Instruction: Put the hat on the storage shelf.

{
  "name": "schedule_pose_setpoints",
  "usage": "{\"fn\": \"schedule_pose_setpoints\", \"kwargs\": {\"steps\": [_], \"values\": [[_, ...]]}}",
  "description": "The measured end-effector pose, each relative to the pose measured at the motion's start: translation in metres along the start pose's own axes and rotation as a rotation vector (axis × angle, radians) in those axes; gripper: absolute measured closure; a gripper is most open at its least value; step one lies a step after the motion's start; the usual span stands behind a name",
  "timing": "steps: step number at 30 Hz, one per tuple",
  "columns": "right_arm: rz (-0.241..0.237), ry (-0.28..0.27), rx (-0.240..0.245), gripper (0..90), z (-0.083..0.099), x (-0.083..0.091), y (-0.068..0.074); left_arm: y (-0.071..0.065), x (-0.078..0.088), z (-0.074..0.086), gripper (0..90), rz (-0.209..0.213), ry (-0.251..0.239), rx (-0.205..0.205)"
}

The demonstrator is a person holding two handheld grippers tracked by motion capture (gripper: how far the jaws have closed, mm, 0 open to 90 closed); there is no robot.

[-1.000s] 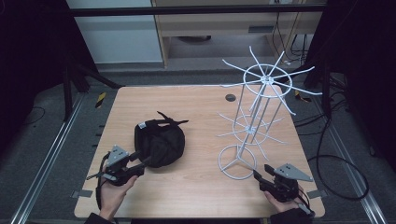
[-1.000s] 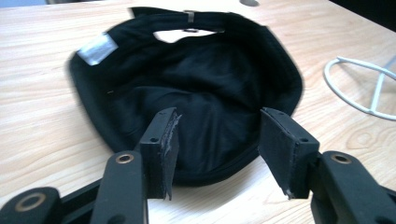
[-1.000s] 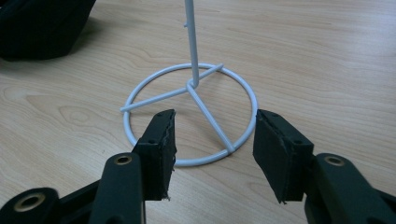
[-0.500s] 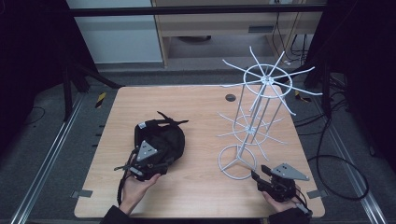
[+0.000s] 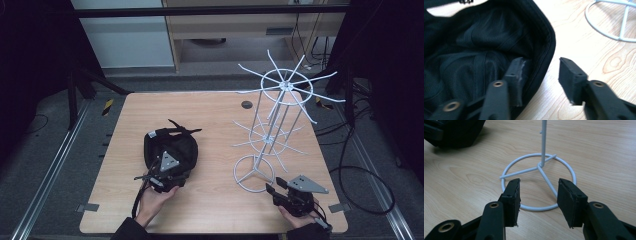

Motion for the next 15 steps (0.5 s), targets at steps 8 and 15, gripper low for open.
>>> {"fn": "schedule_pose_setpoints", "kwargs": {"steps": [8, 15], "values": [[-0.04, -0.001, 0.023, 53.5, -0.003, -0.006, 0.012, 0.002, 0.001, 0.002, 79.9, 0.044, -0.014, 0.005], [-0.098, -0.001, 0.04, 53.8, -0.006, -0.015, 0.032, -0.016, 0.003, 0.003, 82.1, 0.111, -0.027, -0.002]]}}
Point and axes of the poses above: each handheld gripper's, and its own axes: x roughly backward along the jaws, z roughly out of its underside, y roughly to its left, the point moved 1 cm from there along -x, roughly forward along the jaws, and after that the axes turned 2 degrees about -y, right-handed, at the moved point
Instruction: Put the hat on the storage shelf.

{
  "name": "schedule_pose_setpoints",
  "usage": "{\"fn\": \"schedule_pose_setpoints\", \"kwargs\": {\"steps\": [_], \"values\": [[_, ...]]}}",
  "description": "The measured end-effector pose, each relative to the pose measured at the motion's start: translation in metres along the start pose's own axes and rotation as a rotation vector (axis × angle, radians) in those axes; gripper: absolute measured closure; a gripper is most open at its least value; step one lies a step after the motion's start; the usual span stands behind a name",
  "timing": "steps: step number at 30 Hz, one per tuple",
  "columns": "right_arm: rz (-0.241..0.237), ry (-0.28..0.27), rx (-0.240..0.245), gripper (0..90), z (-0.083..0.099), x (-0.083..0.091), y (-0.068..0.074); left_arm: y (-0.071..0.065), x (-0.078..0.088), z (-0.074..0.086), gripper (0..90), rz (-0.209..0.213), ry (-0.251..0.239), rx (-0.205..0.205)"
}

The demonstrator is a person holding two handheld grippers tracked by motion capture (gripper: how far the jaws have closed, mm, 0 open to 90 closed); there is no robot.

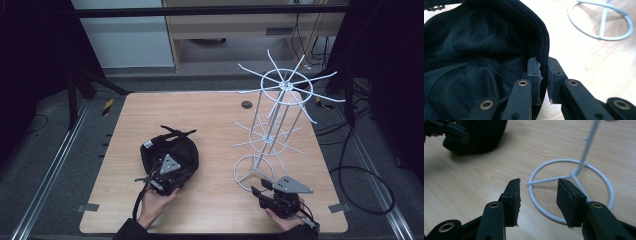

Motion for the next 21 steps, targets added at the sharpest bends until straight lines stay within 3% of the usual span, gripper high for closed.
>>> {"fn": "schedule_pose_setpoints", "kwargs": {"steps": [5, 8, 10, 13, 15, 18, 21], "values": [[-0.038, -0.001, 0.016, 53.8, -0.004, -0.009, 0.014, -0.01, 0.001, 0.0, 78.9, 0.04, -0.012, 0.005], [-0.055, -0.004, 0.034, 53.5, -0.007, -0.016, 0.021, -0.007, 0.015, -0.003, 63.6, 0.059, -0.063, 0.029], [-0.069, -0.005, 0.041, 53.2, -0.01, -0.02, 0.026, 0.0, 0.031, -0.007, 53.8, 0.043, -0.11, 0.044], [-0.086, -0.009, 0.047, 52.4, -0.014, -0.025, 0.034, 0.012, 0.049, -0.009, 46.9, -0.027, -0.15, 0.045], [-0.092, -0.007, 0.062, 51.5, -0.016, -0.029, 0.039, 0.026, 0.06, -0.008, 44.3, -0.088, -0.174, 0.067], [-0.109, -0.01, 0.07, 51.0, -0.022, -0.039, 0.049, 0.057, 0.069, 0.001, 41.8, -0.177, -0.182, 0.135], [-0.134, -0.02, 0.089, 51.1, -0.031, -0.052, 0.062, 0.084, 0.069, 0.013, 40.8, -0.249, -0.147, 0.2]]}}
Point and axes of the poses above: each handheld gripper's, and its own axes: x roughly backward along the jaws, z roughly out of its underside, y roughly to its left, the point moved 1 cm from there along -x, roughly forward along the jaws, and after that the axes turned 2 degrees about -y, right-handed, at the moved point
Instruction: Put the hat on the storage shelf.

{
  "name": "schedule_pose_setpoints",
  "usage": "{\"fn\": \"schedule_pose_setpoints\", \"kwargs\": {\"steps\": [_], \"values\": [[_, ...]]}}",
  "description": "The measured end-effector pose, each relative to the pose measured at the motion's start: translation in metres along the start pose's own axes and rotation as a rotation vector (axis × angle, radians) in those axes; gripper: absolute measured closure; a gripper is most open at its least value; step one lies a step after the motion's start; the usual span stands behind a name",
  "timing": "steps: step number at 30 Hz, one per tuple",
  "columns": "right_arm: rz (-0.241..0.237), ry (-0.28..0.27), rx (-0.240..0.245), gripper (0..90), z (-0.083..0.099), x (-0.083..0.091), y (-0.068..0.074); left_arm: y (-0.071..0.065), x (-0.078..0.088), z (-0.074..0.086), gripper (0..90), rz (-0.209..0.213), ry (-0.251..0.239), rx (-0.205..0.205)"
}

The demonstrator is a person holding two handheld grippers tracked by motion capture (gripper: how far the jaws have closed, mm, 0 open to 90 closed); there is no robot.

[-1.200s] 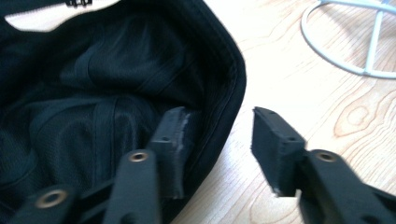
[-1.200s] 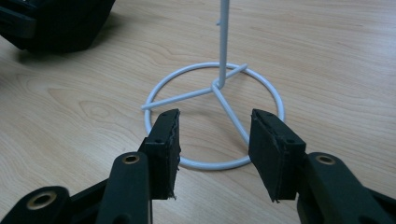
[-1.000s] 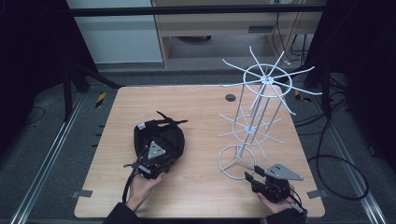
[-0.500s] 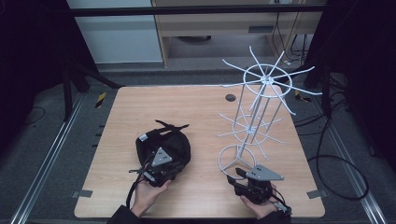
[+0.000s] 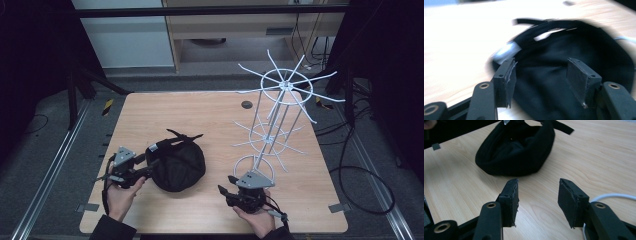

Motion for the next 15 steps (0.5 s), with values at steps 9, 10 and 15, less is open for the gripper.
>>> {"fn": "schedule_pose_setpoints", "kwargs": {"steps": [9, 10, 15], "values": [[-0.012, 0.015, 0.017, 51.6, -0.005, -0.019, 0.008, 0.028, -0.022, 0.019, 38.6, -0.046, 0.109, 0.069], [-0.007, 0.016, 0.017, 51.8, -0.005, -0.019, 0.008, 0.03, -0.024, 0.02, 38.6, -0.04, 0.118, 0.081], [0.009, 0.004, 0.006, 52.6, -0.006, -0.015, 0.002, 0.036, -0.04, 0.025, 40.5, -0.025, 0.184, 0.103]]}}
Point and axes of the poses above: each handheld gripper's, and its own axes: x roughly backward along the jaws, z roughly out of its underside, y roughly to its left, the point moved 1 cm from there along -x, roughly forward along the jaws, and after that the axes turned 2 degrees about -y, right-handed, at the moved point
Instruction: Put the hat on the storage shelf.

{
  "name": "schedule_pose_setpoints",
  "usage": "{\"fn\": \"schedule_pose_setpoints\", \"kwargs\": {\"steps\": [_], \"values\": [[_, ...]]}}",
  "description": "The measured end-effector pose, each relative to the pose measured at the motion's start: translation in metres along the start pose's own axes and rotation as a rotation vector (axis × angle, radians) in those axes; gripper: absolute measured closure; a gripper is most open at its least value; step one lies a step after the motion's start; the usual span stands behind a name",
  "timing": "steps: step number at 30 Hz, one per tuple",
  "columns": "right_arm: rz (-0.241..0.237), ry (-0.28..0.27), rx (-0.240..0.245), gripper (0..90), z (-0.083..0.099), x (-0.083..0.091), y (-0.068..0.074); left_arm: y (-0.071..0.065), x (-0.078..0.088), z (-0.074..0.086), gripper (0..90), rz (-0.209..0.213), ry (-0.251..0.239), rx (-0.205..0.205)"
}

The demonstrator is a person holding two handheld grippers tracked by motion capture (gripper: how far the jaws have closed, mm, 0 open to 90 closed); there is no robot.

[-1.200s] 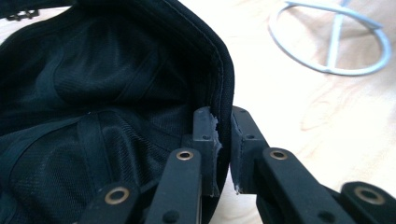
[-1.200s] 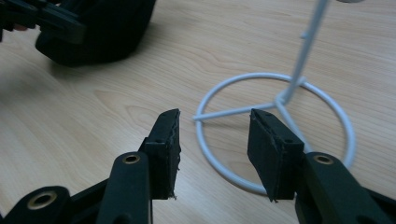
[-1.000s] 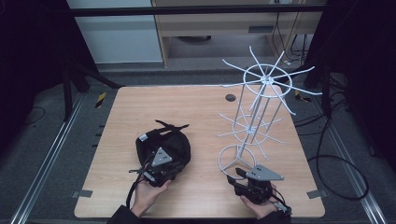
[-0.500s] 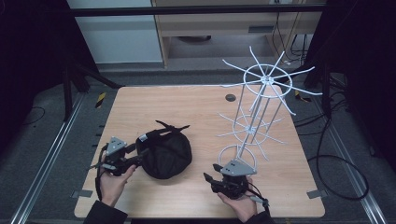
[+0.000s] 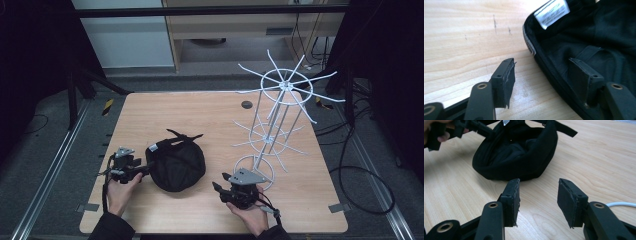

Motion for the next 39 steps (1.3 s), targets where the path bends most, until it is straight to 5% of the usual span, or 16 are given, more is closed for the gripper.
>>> {"fn": "schedule_pose_setpoints", "kwargs": {"steps": [5, 9, 13, 18, 25, 33, 39], "values": [[0.012, -0.002, -0.003, 53.5, 0.0, 0.002, -0.003, 0.001, -0.008, 0.003, 58.7, 0.071, 0.008, 0.046], [0.009, -0.002, 0.006, 53.9, -0.001, 0.002, -0.002, 0.003, -0.005, 0.004, 72.9, 0.083, -0.004, 0.092], [0.0, -0.002, 0.003, 54.4, -0.002, 0.001, 0.0, 0.002, 0.009, 0.0, 81.1, 0.076, -0.068, 0.11], [-0.011, -0.006, 0.008, 54.7, -0.005, -0.002, 0.004, -0.013, 0.032, -0.006, 82.4, 0.056, -0.15, 0.064], [-0.024, -0.003, 0.001, 53.4, -0.011, -0.021, 0.014, -0.032, 0.049, -0.01, 82.6, 0.056, -0.204, 0.014], [-0.006, 0.05, -0.017, 75.8, -0.01, -0.045, 0.01, -0.04, 0.066, -0.009, 82.4, 0.094, -0.249, 0.002], [0.005, 0.048, -0.042, 82.7, -0.012, -0.057, 0.004, -0.051, 0.075, -0.007, 82.0, 0.121, -0.279, -0.021]]}}
Point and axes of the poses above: each handheld gripper's, and its own axes: x roughly backward along the jaws, z roughly out of its underside, y roughly to its left, the point moved 1 cm from there along -x, roughly forward along the jaws, and after that the axes turned 2 degrees about -y, right-handed, at the moved point
